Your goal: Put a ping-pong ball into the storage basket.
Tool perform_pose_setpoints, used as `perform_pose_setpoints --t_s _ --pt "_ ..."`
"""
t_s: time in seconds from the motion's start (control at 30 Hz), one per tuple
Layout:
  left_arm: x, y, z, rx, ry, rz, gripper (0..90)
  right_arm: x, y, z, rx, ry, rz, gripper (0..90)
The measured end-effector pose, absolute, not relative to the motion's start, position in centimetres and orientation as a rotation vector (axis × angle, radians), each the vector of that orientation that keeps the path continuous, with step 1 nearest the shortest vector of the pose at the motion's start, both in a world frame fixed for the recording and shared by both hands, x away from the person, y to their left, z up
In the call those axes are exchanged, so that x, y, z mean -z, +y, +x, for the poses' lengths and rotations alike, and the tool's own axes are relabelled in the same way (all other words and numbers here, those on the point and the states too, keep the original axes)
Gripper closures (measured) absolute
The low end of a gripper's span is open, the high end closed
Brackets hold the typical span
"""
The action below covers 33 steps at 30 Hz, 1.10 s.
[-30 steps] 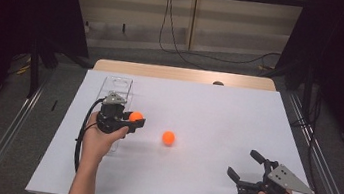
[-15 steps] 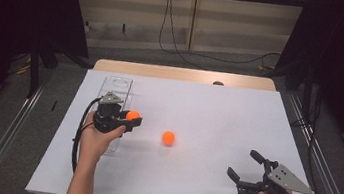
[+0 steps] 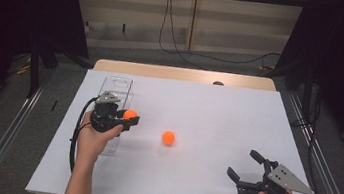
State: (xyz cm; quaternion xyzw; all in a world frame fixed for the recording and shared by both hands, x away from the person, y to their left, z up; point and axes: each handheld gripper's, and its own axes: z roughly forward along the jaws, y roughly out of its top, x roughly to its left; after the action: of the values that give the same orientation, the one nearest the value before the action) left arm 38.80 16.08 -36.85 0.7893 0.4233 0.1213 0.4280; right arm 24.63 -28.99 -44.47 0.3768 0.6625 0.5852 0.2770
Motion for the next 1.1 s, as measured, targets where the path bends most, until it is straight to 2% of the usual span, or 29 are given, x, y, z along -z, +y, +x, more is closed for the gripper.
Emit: perform_pose_setpoints --t_s 1.1 --pt "36.7 17.5 38.9 -0.35 1.076 1.954 50.9 44.5 -29.0 24.6 -1.577 1.778 1.011 2.6"
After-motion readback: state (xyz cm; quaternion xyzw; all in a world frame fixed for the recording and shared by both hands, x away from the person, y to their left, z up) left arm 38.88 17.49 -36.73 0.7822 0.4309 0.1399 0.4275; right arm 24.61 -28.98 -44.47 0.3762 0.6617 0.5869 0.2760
